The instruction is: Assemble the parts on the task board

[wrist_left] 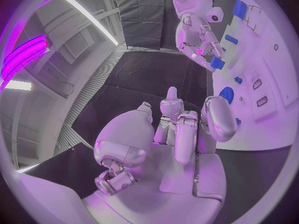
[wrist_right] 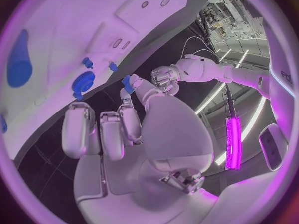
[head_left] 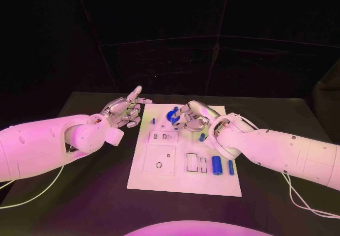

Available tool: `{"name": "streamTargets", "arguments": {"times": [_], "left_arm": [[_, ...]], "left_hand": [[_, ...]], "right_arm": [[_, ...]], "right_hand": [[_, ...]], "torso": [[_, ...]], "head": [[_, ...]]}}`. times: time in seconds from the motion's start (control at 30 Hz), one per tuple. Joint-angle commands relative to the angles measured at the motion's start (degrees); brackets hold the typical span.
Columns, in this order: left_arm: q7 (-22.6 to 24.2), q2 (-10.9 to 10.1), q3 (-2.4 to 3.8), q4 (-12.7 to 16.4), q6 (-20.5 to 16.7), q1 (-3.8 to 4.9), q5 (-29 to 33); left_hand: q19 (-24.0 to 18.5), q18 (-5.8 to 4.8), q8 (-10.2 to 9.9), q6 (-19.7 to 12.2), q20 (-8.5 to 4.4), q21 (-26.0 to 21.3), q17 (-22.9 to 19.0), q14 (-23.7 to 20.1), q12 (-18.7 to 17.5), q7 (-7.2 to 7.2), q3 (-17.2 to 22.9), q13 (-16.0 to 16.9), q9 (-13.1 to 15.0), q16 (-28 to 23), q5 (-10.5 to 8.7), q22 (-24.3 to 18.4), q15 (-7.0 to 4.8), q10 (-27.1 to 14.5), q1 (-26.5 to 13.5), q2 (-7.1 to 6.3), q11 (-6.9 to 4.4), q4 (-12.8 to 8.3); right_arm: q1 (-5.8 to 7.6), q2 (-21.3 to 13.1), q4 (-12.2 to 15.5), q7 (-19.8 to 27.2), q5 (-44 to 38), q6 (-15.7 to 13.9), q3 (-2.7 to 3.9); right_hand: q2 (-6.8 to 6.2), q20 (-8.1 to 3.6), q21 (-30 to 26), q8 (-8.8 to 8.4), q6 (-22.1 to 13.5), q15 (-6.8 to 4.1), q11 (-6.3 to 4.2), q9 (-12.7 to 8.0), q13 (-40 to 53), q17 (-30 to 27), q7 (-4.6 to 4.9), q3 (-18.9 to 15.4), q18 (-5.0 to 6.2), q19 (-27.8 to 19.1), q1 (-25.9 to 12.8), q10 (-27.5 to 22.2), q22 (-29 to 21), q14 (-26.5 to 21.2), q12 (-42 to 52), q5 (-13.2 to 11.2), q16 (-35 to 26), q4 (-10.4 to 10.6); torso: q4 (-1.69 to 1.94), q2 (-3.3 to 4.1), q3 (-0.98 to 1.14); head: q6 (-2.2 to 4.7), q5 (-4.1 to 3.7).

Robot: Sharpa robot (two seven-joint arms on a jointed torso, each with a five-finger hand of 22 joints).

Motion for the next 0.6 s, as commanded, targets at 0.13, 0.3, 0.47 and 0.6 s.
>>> {"name": "streamTargets", "arguments": {"times": [0.13,0.3,0.47,0.6], "left_arm": [[1.89,0.12,0.05,0.56,-0.05,0.14,-0.38],[2.32,0.07,0.05,1.19,-0.18,0.14,-0.35],[3.16,0.2,0.04,1.99,-0.83,0.14,1.04],[3.61,0.35,0.04,2.23,-1.21,0.14,1.63]], "left_hand": [[-0.35,0.01,-0.41,-0.47,0.01,-0.31,15.09,6.07,-0.43,0.16,-0.15,-0.22,0.12,0.17,0.24,-0.28,0.51,-0.51,0.87,-0.02,0.11,-0.28],[-0.75,0.16,-0.5,-0.65,0.07,-0.78,15.09,6.07,-1.85,0.24,-0.22,-2.59,0.18,0.17,0.23,-1.03,0.57,-1.84,1.28,-0.08,0.19,-0.43],[-3.7,1.13,-0.96,-1.96,0.52,-4.22,13.5,5.55,-8.47,0.81,-0.72,-12.44,0.37,-0.57,0.25,-6.19,1.05,-8.24,2.7,-0.26,0.75,-0.88],[-4.56,1.4,-0.94,-2.49,0.7,-5.24,12.3,5.12,-9.18,1.02,-0.91,-13.13,0.45,-1.15,0.23,-7.61,1.24,-9.06,3.28,-0.36,0.96,-1.15]], "right_arm": [[-0.84,1.48,-1.31,-2.55,-3.01,4.92,0.0],[-1.23,2.18,-2.15,-3.26,-4.76,5.55,0.0],[-1.56,2.89,-2.92,-3.79,-6.23,6.12,0.01],[-1.75,3.44,-3.23,-4.06,-6.95,6.39,0.01]], "right_hand": [[0.48,-0.16,0.33,0.11,1.31,-0.26,-0.15,0.29,1.62,10.0,-0.15,0.06,-0.18,0.17,-0.26,0.07,0.0,4.93,-0.01,-0.04,0.11,0.54],[0.4,-0.16,0.31,0.03,1.19,-0.26,-0.15,0.26,1.64,10.06,-0.13,0.02,-0.18,0.16,-0.4,0.07,-0.03,4.94,0.01,-0.09,0.13,0.6],[0.35,-0.17,0.32,0.0,1.15,-0.26,-0.14,0.25,1.63,10.03,-0.12,-0.01,-0.18,0.16,-0.46,0.06,-0.02,4.94,0.0,-0.16,0.12,0.63],[0.32,-0.17,0.33,-0.01,1.14,-0.26,-0.14,0.25,1.59,10.05,-0.13,-0.02,-0.18,0.17,-0.5,0.03,0.01,4.94,-0.05,-0.21,0.13,0.64]], "torso": [[-0.1,0.1,0.13],[-0.07,0.03,0.08],[-0.06,0.02,0.07],[-0.13,0.01,0.12]], "head": [[-0.37,0.28],[-0.59,0.34],[-0.77,0.42],[-0.86,0.55]]}}
